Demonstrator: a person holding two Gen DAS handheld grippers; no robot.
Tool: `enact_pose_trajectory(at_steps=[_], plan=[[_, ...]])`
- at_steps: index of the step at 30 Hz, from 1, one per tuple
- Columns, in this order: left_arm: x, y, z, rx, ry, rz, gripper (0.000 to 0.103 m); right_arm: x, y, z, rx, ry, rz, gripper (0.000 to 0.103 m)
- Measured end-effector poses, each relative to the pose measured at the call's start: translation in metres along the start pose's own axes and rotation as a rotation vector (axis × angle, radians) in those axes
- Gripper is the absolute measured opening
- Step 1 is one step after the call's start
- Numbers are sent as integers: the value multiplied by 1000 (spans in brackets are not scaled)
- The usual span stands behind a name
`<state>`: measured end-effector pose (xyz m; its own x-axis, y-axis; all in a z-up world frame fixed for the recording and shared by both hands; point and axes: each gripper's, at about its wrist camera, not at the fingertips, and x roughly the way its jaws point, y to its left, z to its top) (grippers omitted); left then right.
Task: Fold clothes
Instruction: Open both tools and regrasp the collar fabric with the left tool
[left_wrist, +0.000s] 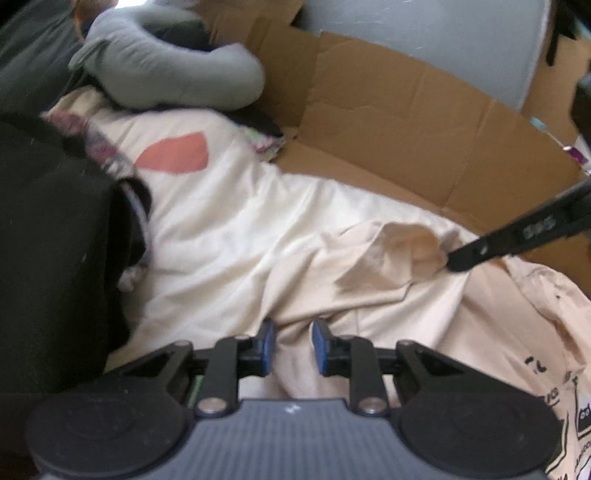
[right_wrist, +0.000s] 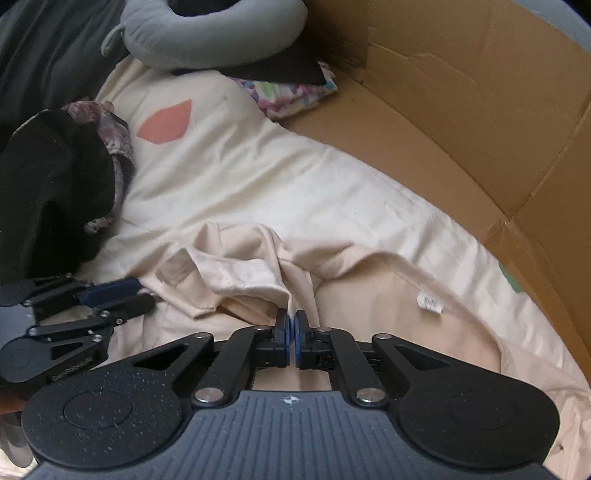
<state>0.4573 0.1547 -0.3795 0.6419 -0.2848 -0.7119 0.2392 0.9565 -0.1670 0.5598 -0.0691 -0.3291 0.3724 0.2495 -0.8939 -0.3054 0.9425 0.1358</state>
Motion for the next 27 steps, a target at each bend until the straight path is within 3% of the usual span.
enact_pose_trajectory(at_steps=[3, 5, 8, 11, 13, 19, 27], plan=[[4, -6, 2, 37, 4, -23, 22, -6, 4, -4, -6, -27, 4, 5], [8, -8, 3, 56, 7, -18, 22, -12, 9, -6, -10, -52, 12, 15], [17, -8, 5, 69, 20, -5, 22, -19, 19, -6, -34, -78, 60, 17], [25, -5, 6, 77, 34, -1, 18, -14, 29, -5, -53, -64, 86, 25], [25, -4, 7, 75, 29, -1, 7, -5, 33, -3, -51, -39, 107, 26], [10, -2, 9, 28, -11, -25, 5, 23, 42, 1, -15, 14, 170, 36], [-4, -7, 2, 31, -17, -42, 0, 34, 42, 24, 43, -34, 166, 33]])
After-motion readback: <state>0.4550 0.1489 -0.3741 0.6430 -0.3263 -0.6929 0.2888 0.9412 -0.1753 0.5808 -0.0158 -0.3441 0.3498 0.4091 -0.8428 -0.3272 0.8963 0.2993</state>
